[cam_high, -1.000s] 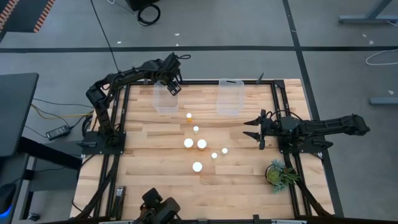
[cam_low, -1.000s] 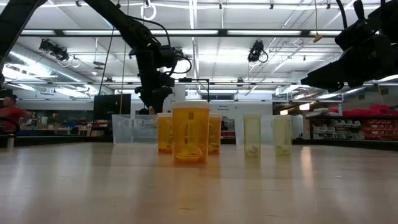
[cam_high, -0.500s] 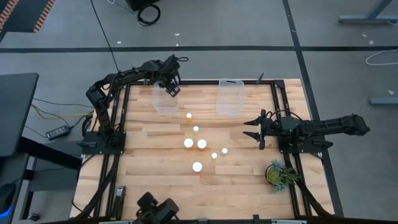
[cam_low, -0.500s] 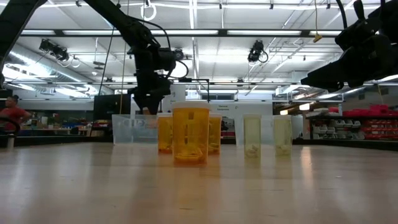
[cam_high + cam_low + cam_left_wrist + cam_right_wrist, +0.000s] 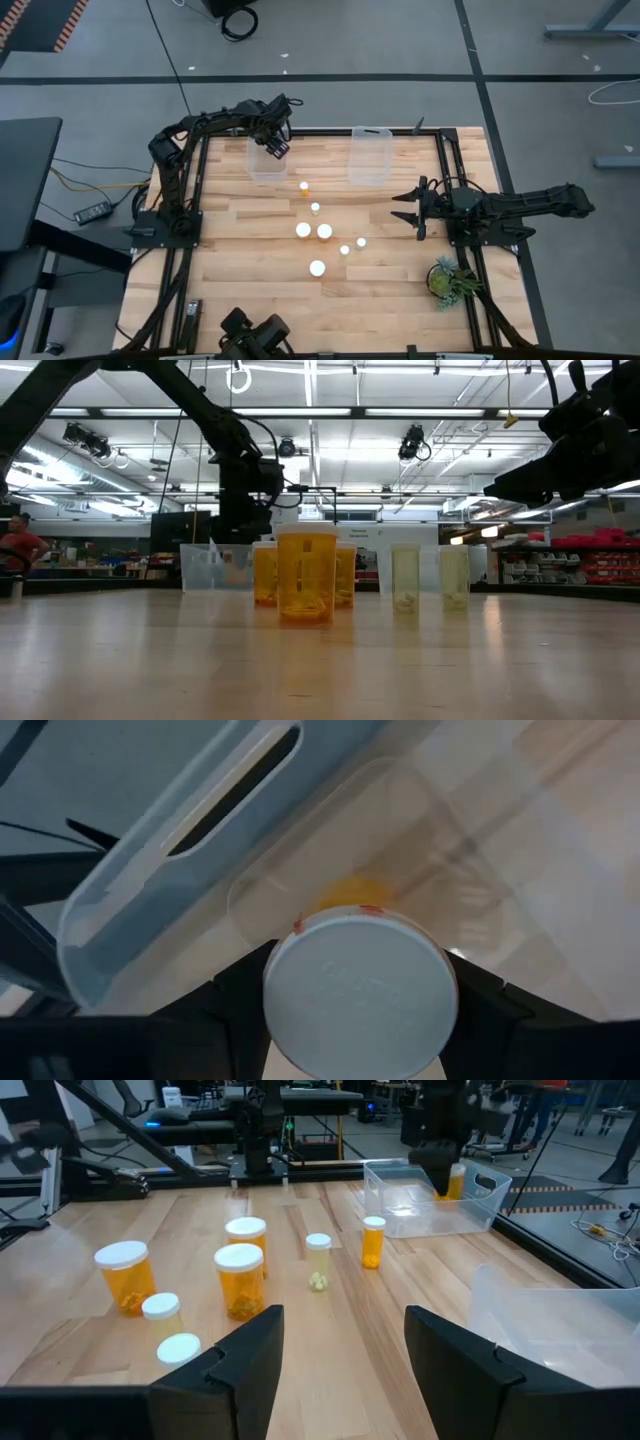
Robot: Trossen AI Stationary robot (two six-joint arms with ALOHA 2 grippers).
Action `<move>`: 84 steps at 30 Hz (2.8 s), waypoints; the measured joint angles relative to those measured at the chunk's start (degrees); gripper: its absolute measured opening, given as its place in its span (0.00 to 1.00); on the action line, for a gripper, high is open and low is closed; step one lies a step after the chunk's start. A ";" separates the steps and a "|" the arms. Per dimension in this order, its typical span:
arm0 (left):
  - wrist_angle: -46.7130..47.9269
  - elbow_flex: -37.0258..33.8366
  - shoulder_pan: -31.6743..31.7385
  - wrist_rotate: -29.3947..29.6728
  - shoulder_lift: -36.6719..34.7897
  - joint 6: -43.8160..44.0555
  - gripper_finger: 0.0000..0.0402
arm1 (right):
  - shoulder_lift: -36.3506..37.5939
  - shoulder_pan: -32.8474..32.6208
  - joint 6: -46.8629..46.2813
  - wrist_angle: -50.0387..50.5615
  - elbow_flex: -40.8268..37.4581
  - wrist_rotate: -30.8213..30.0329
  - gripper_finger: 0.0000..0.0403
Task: Pick and place medicine bottles into bin by pill shape (circle, oval)
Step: Put the orange capsule bottle into the left transparent bin
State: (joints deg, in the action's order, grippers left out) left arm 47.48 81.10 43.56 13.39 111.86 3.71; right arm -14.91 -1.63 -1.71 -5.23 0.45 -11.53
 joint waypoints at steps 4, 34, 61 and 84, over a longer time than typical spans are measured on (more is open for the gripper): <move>0.05 0.00 0.71 0.04 1.30 -0.12 0.55 | -0.01 -0.02 0.02 0.02 0.00 0.00 0.54; 0.17 0.00 1.25 5.03 1.22 -1.95 0.72 | 0.02 -0.01 -0.01 0.02 0.00 0.01 0.54; 5.82 6.75 -2.69 10.37 -1.73 -7.39 0.72 | -0.01 -0.01 0.01 0.02 0.00 0.00 0.54; 12.44 12.09 -12.62 1.10 -1.73 -4.20 0.72 | -0.01 0.00 0.02 0.02 0.00 0.00 0.54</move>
State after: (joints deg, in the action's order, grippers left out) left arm 59.92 93.19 30.95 14.49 110.13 -0.49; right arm -14.92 -1.63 -1.69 -5.21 0.45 -11.53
